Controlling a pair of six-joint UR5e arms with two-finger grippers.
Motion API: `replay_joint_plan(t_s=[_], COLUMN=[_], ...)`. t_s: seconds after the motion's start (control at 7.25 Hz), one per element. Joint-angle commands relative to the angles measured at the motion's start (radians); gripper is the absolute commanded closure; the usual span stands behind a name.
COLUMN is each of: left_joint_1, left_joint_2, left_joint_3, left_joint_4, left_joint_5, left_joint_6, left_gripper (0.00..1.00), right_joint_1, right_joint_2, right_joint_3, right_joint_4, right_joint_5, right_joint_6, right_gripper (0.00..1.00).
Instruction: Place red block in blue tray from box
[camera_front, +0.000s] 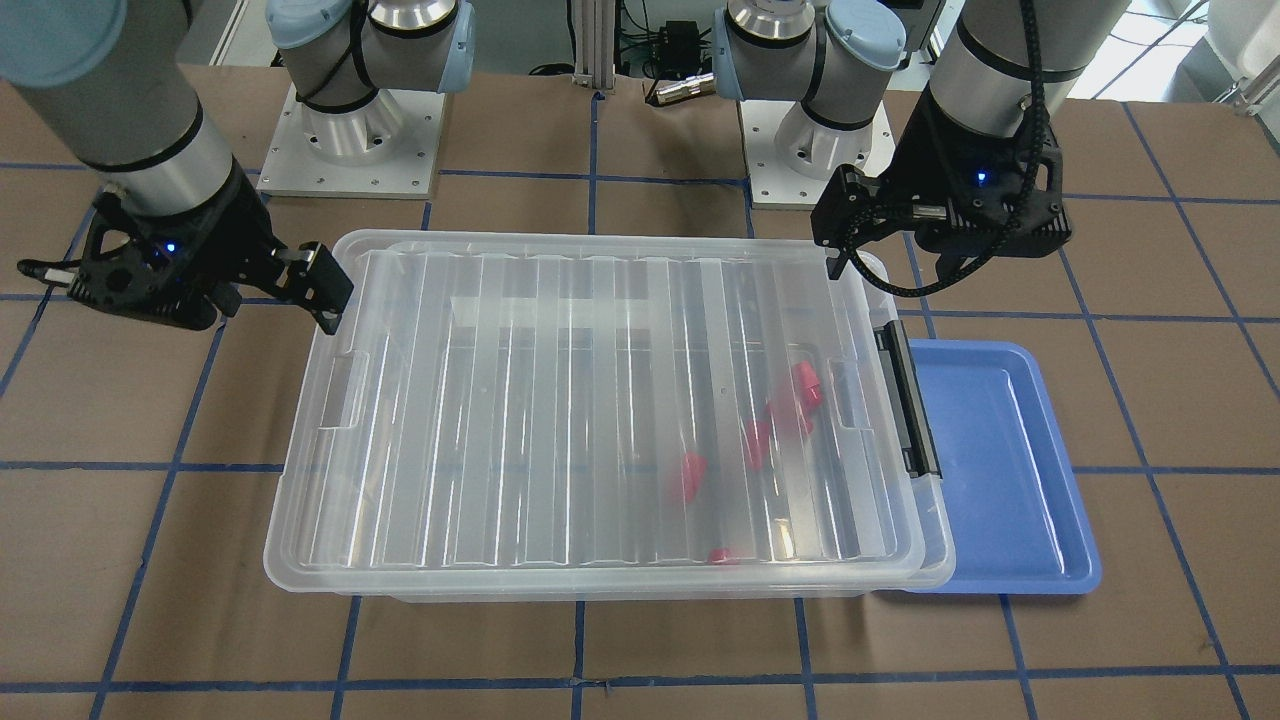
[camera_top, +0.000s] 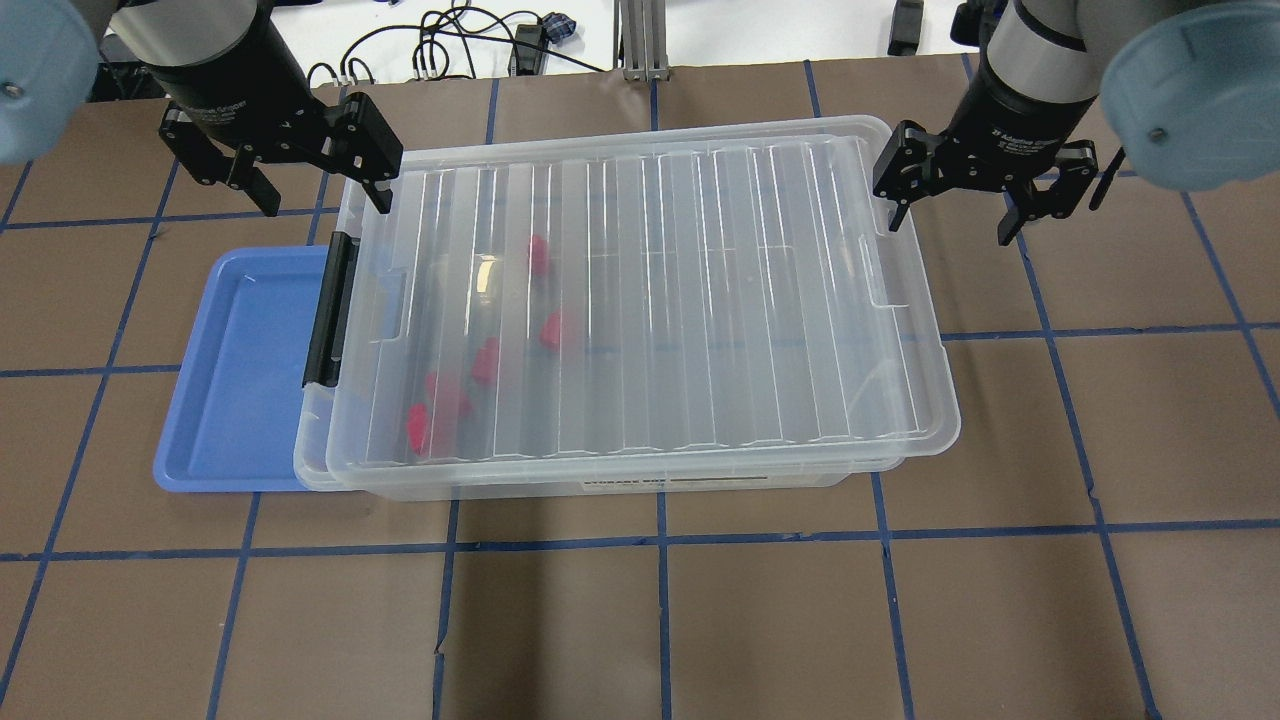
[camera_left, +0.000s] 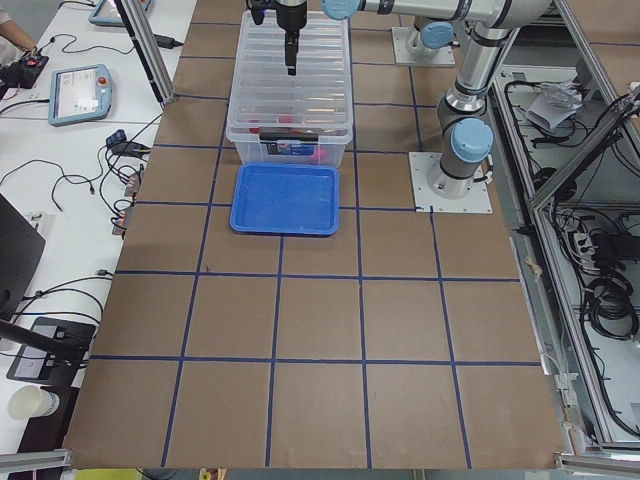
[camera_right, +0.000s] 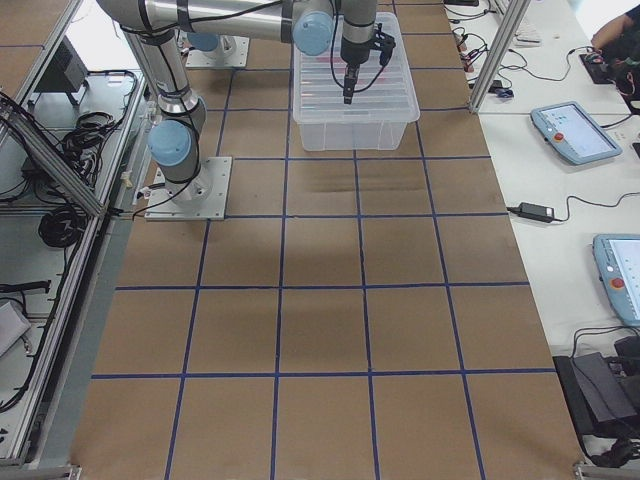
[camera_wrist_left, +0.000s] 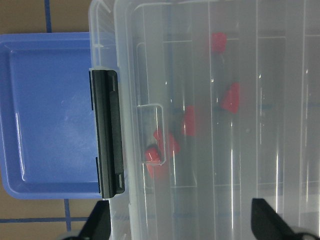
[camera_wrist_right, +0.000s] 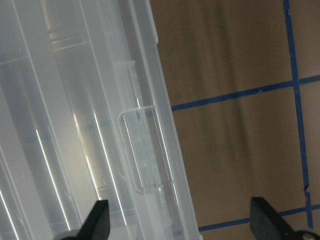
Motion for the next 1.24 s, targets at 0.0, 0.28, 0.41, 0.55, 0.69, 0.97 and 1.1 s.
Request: replay_joint_plan(t_s=[0.0, 0.28, 0.41, 0.55, 0.69, 0.97, 1.1], left_joint_1=[0.0, 0.0, 0.0, 0.0, 0.0, 0.0, 0.0], left_joint_2=[0.0, -0.001, -0.001, -0.001, -0.001, -0.001, -0.001], left_joint_3=[0.001, 0.001, 0.001, 0.001, 0.001, 0.001, 0.001], left_joint_4=[0.001, 0.001, 0.001, 0.001, 0.003, 0.003, 0.003], left_joint_5=[-0.001, -0.001, -0.001, -0.001, -0.001, -0.001, -0.001], left_joint_6=[0.0, -0.002, -0.002, -0.002, -0.002, -0.002, -0.002], left_gripper=[0.0, 0.0, 0.0, 0.0, 0.0, 0.0, 0.0], right_joint_1=[-0.016, -0.016, -0.016, -0.016, -0.018, -0.025, -0.033], right_joint_2=[0.059, 0.096, 0.105, 0.12, 0.131, 0.137, 0.14], right_joint_3=[0.004, 0.011, 0.015, 0.018, 0.018, 0.018, 0.018], right_joint_4=[-0.048, -0.044, -0.05, -0.05, -0.051, -0.051, -0.051], right_joint_5=[-0.001, -0.001, -0.01, -0.012, -0.015, -0.017, -0.017], right_joint_6=[-0.003, 0.006, -0.003, -0.003, -0.004, -0.004, -0.027], right_gripper=[0.0, 0.0, 0.0, 0.0, 0.0, 0.0, 0.0])
